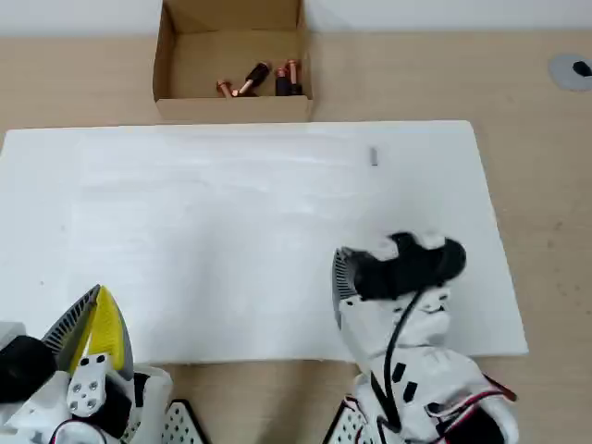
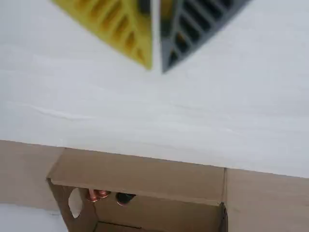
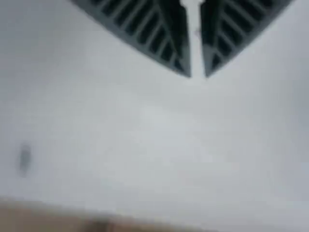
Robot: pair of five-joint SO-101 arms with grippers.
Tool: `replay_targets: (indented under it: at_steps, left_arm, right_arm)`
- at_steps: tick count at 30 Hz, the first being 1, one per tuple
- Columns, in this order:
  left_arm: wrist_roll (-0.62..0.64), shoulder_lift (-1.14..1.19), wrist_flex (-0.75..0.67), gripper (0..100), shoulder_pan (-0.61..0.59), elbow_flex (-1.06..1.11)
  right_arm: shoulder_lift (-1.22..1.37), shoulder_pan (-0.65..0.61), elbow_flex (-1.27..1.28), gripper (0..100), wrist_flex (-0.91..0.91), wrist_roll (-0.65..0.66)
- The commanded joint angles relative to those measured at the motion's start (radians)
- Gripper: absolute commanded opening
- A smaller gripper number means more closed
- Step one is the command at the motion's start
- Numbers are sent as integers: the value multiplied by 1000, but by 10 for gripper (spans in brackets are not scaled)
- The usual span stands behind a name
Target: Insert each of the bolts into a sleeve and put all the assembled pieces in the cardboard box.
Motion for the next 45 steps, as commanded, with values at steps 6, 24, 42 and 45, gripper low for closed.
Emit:
replay_targets:
  at_steps: [6,24,42,45]
  left_arm:
    - [5,-2,-3,7,-9,-9]
    - [6,-2,-3,7,-9,-9]
    - [6,-2,-3,7,-9,-9]
    - [6,-2,-3,7,-9,-9]
  right_arm:
    - [-114,18,151,10,-75,189]
    - [-114,214,634,10,-210,219]
    - [-114,275,634,10,-213,222]
    - [-114,275,634,10,-213,222]
